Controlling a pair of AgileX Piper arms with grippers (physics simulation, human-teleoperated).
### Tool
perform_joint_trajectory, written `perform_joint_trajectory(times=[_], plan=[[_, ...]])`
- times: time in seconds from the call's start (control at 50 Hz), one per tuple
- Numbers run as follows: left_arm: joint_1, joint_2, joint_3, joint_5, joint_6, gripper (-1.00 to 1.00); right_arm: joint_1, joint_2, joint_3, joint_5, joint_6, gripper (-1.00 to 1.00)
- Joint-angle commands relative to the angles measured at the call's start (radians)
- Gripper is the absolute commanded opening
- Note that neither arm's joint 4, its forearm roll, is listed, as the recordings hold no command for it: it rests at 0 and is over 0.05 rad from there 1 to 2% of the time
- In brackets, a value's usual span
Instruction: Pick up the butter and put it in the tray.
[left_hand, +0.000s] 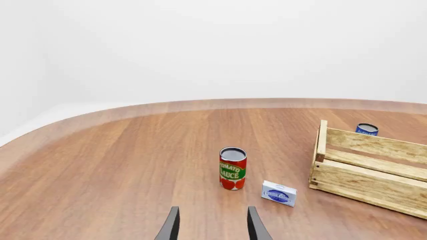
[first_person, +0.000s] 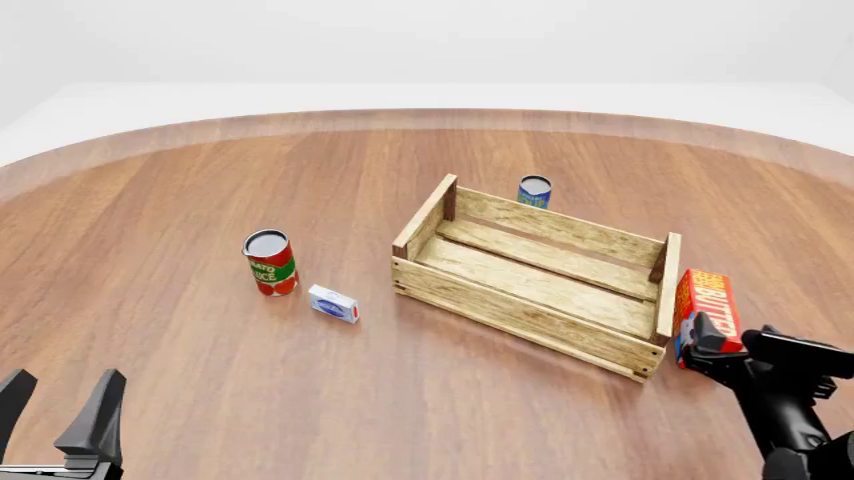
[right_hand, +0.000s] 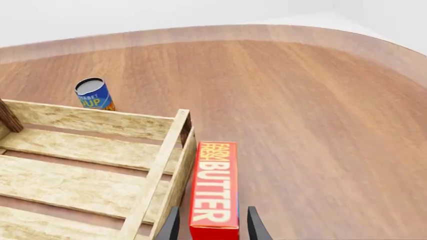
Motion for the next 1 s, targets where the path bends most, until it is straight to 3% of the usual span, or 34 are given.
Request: perform_joint_trajectory(times=[0.02,1.0], plan=[[0.000,0.000,0.000,0.000,0.000,1.00,0.005,0.030,-0.014,0.000,0.012,1.00],[0.000,0.000,0.000,0.000,0.000,1.00,0.013,0.137,-0.056,0.000,0.053,1.00]])
